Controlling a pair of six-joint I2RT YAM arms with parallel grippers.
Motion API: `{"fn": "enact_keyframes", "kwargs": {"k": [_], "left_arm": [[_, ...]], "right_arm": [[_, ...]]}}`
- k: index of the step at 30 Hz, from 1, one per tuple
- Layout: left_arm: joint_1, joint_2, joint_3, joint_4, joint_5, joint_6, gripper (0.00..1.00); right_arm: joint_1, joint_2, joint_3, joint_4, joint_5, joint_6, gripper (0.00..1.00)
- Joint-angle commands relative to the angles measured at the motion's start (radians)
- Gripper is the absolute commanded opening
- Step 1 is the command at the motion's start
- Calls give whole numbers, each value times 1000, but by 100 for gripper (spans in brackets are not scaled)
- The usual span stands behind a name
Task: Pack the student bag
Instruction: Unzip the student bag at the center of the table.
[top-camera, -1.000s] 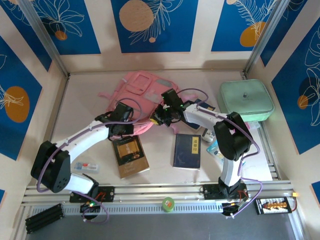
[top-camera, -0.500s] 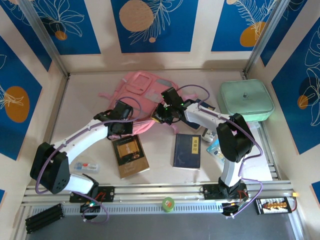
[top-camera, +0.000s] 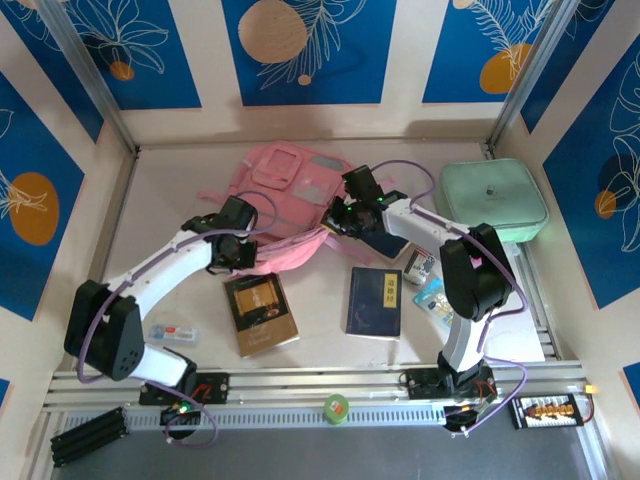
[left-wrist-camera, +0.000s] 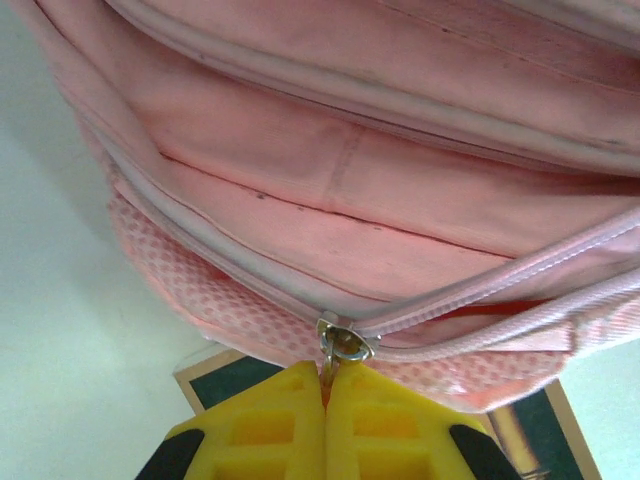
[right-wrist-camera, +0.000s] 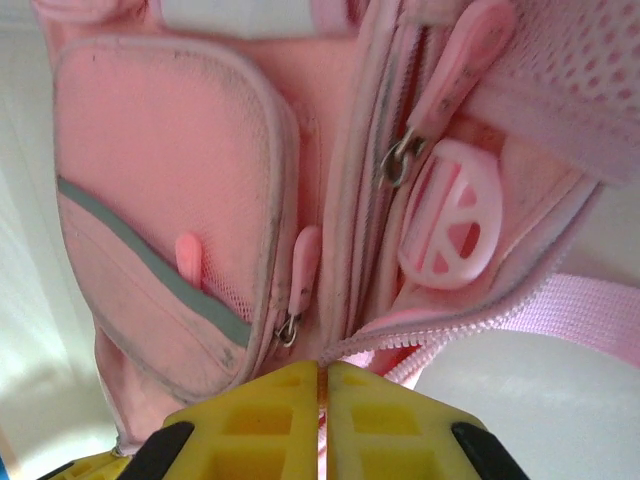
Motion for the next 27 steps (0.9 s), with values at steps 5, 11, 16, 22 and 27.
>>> {"fn": "enact_keyframes", "kwargs": {"k": [5,11,16,22,27], "left_arm": [[8,80,128,-41,134,102,0],[-62,152,203,31,282,78,0],[-159,263,329,59,310,54,0],[-248,391,492,69,340,36,0],[-271,422,517,95,348,14,0]], "right_arm": [[-102,-5,33,17,18,-94,11],[-143,-117,-90,25,-18,-79,52],[-194,-238,-161,-72,4,-66,70],[-209,-318,-254,-98,-47,49,79],[-208,-271,-287,-48,-131,135,81]]}}
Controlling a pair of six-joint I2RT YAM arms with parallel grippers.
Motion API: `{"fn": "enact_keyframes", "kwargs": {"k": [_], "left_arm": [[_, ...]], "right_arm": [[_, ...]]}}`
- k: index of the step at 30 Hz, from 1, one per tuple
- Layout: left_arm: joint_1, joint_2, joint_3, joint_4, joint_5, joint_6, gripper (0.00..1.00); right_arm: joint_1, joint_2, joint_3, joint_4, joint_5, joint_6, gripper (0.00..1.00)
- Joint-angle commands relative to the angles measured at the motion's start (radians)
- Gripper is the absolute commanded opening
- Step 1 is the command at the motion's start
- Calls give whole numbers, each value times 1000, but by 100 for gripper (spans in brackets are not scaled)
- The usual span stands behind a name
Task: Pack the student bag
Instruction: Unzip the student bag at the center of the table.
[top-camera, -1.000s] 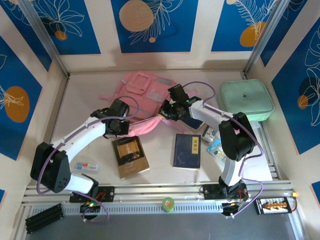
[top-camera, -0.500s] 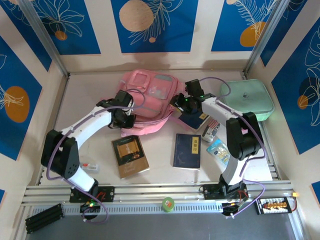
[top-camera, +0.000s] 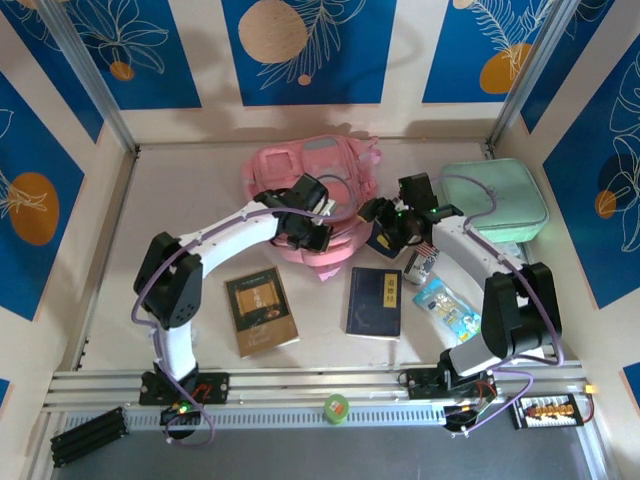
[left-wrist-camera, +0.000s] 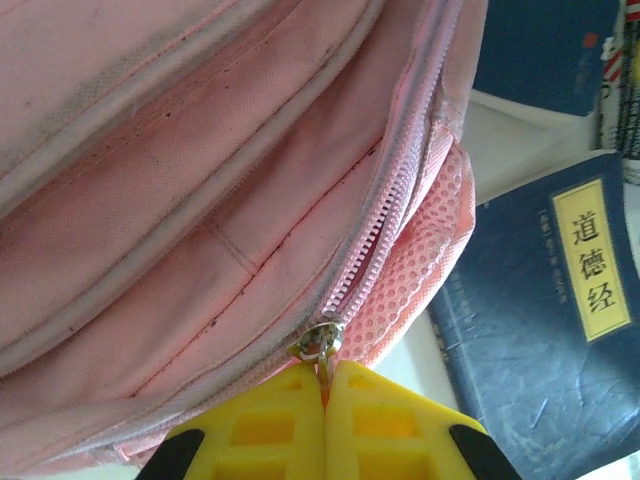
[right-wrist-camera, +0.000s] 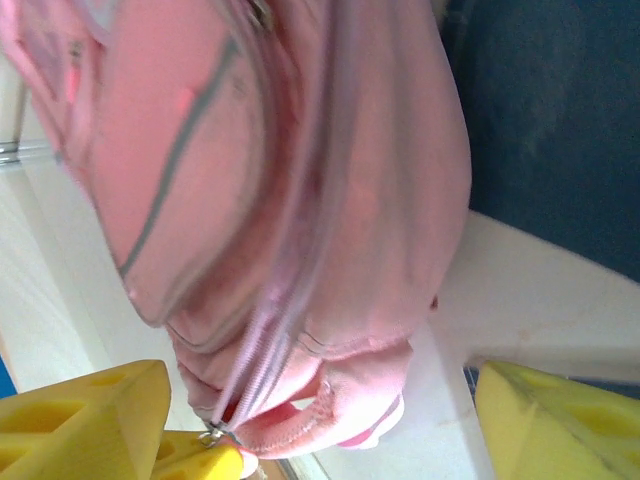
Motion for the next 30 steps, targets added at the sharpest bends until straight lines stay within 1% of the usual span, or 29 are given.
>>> {"fn": "enact_keyframes", "kwargs": {"k": [1,5,10,15,17,19,20,23,24,26,27,29,30], "left_arm": [[-8,3,35,31,42,-28,0],[-13,-4,6,46,45,-38,0],[-21,-5,-15,52,43,-43,0],[-25,-6,-19,48,33,-44,0],[-24,-9,-22,49,26,-46,0],[-25,-12,-29,49,18,-47,0],[-25,-14,-34,48,11,-48,0],[-25,-18,-45,33,-10,-40,0],[-25,-21,-49,20,-24,-31,0],[-25,-27,-54,-20,-76,-9,0],[-24,-33,-56,-47,-102,7,0],[-21,-44,-68,-88,-156,36,0],[-20,-51,-79,-103,-179,51,0]], "right_arm": [[5,47,-2,5,-93,79,81],[23,110,58,-21,-98,91,83],[73,187,149,-121,-7,143,89],[114,269,221,-203,44,195,89],[124,287,226,-215,55,208,87],[127,295,219,-216,56,218,76],[127,296,213,-207,52,217,68],[125,291,195,-196,71,216,49],[124,288,193,-195,91,208,41],[124,281,200,-206,134,180,33],[120,278,207,-215,152,166,27],[109,269,210,-214,162,143,15],[103,262,208,-215,164,136,12]]}}
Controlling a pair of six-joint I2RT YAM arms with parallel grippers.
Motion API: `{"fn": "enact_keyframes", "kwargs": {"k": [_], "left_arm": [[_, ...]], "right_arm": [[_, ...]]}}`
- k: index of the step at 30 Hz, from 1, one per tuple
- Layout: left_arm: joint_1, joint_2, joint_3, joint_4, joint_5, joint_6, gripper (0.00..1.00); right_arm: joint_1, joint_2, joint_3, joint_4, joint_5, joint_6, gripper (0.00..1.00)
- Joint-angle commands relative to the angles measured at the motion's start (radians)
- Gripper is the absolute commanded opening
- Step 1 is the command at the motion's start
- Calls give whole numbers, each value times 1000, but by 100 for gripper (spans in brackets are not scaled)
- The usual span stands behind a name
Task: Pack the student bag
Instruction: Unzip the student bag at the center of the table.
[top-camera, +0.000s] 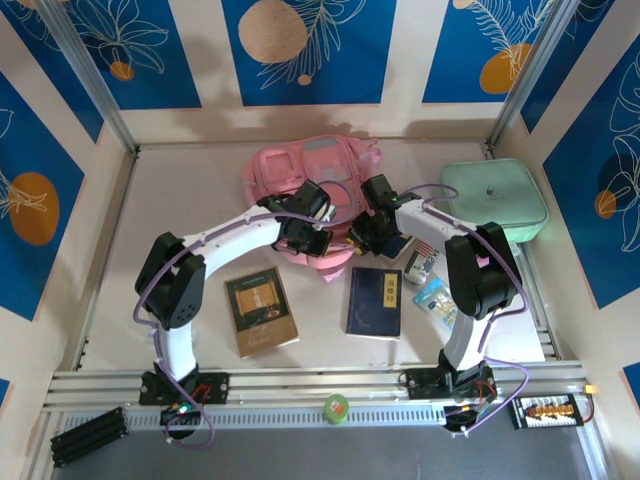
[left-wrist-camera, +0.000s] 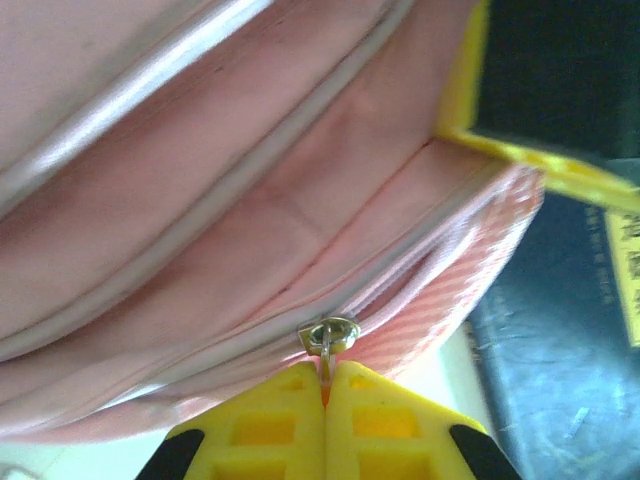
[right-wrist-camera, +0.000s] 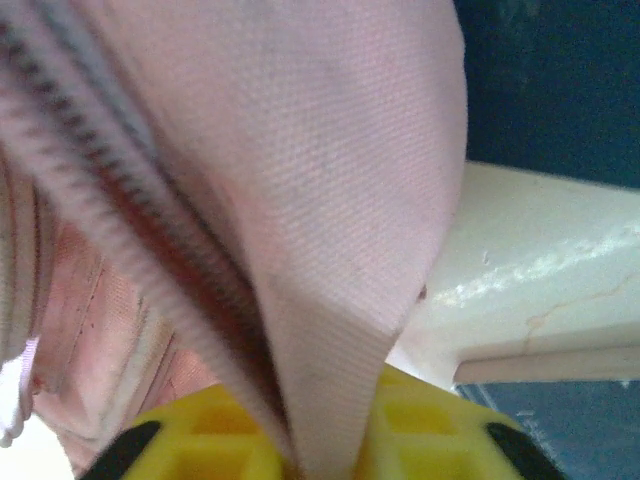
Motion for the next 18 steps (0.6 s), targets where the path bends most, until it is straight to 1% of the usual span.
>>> {"fn": "enact_keyframes", "kwargs": {"k": [1,3,7,13,15,18], "left_arm": [[0,-54,-39,-114,-126,62,0],[13,-72,-65,-127,-160,70,0],[45,-108,-110,-129,-196,72,0],[108,-152,-171,-100,-211,98,0],[129,-168,-194,-82,-217,119,0],[157,-203,-252,-15,-224,180,0]], "right_arm": [[-26,-37,5,-27,64,-41,8],[-28,-57,8,-27,82,-58,5],[-31,-84,23,-32,88,-83,4],[-39,-115,31,-28,61,-113,3],[-40,-128,22,-1,47,-143,1],[-39,-145,22,8,46,-171,0]]}}
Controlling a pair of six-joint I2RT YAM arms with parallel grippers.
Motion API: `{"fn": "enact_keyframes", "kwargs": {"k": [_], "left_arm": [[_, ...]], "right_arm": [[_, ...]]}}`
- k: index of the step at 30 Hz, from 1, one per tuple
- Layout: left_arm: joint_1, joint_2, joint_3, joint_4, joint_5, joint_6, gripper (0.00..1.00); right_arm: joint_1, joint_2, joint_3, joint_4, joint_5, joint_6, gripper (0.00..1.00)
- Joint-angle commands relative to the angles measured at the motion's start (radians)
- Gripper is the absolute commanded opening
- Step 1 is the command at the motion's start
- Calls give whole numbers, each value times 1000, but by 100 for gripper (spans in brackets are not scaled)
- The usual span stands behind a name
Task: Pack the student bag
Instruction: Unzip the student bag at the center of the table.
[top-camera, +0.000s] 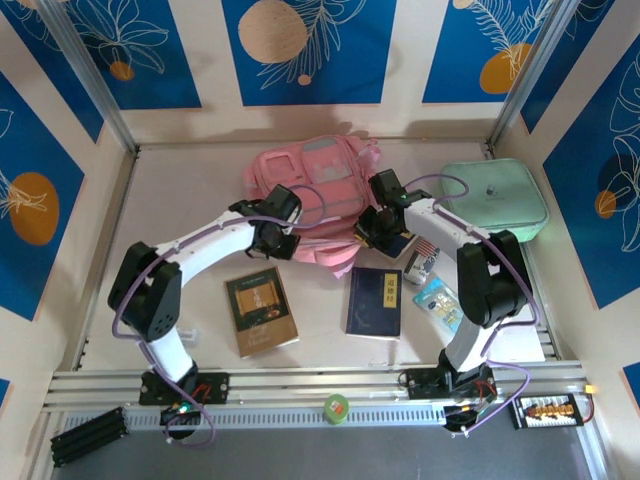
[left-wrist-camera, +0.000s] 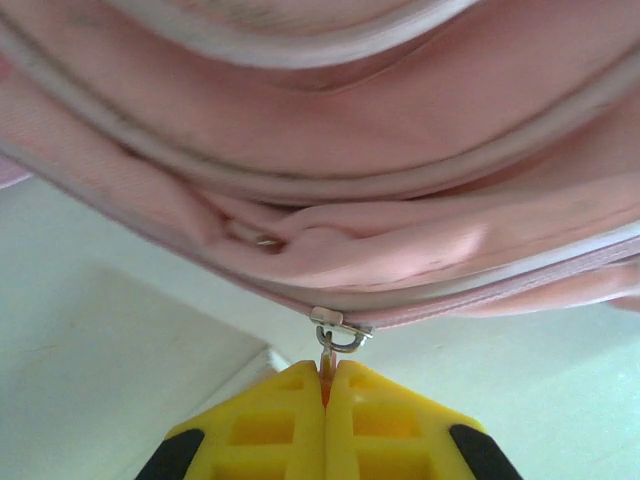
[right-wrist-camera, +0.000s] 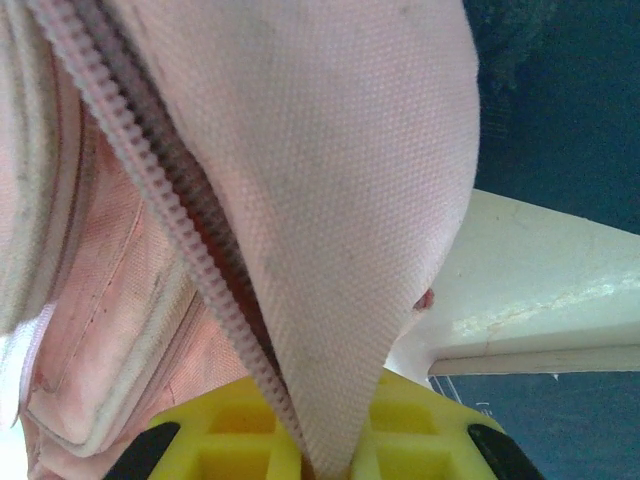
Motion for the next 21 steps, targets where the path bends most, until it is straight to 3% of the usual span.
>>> {"fn": "enact_keyframes", "kwargs": {"k": [1,8,16,21], "left_arm": [[46,-56,-61,12,-50,81,0],[105,-55,-97,103,-2,137,0],[171,-7,-99,179,-39,233,0],[239,37,-58,201,97,281,0]], "right_arm": [[-16,-70,21,33,3,-58,0],[-19,-83,17,56,-37,-90,0],[-22,-88,16,99,-98,-137,0],[-26,-85,28,105,-128,-169,0]]}}
